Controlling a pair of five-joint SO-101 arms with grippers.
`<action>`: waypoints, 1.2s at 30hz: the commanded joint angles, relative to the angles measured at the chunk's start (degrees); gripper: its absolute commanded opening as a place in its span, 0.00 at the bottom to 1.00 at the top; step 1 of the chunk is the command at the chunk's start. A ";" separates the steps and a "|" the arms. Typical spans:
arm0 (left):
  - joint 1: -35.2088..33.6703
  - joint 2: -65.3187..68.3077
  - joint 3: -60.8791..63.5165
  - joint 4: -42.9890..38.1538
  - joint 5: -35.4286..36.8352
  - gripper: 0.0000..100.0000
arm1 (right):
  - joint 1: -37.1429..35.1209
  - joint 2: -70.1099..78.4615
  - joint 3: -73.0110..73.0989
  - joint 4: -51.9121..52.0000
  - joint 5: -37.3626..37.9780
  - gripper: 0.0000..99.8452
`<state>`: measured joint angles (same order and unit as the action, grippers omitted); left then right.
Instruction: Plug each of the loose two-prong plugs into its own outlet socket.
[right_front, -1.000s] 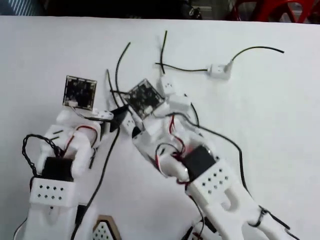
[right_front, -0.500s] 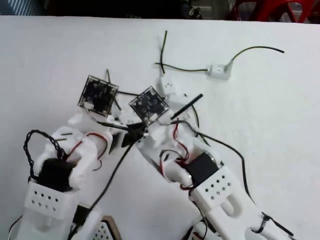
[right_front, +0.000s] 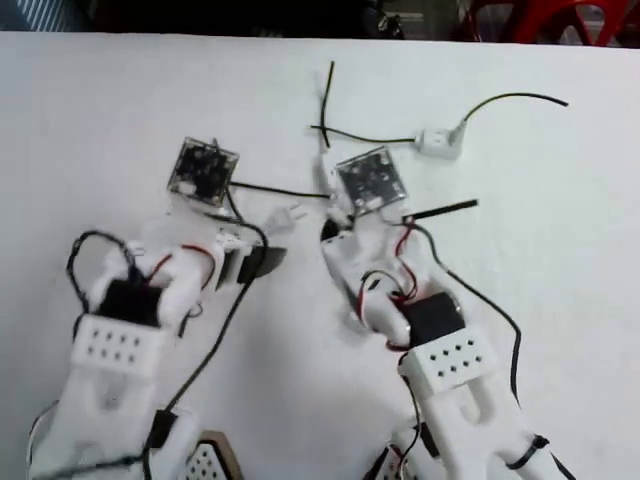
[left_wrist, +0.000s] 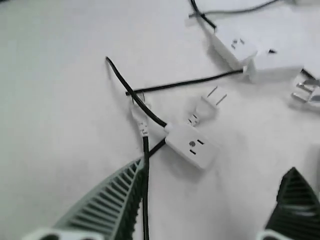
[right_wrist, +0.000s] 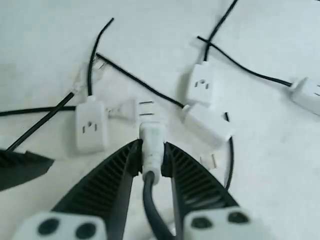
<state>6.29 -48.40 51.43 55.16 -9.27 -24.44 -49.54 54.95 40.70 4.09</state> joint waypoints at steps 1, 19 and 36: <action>0.22 15.87 -8.70 -1.76 -0.53 0.40 | 7.34 -1.36 1.05 -7.52 -2.64 0.02; 11.30 65.19 -53.19 -6.33 -30.24 0.39 | 26.42 -1.27 1.14 -16.04 -13.63 0.02; 18.59 88.75 -83.43 1.76 -42.37 0.39 | 26.51 -1.27 0.97 -16.04 -13.10 0.02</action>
<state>22.55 38.64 -25.93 56.48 -51.21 1.41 -49.54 56.70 26.02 -9.01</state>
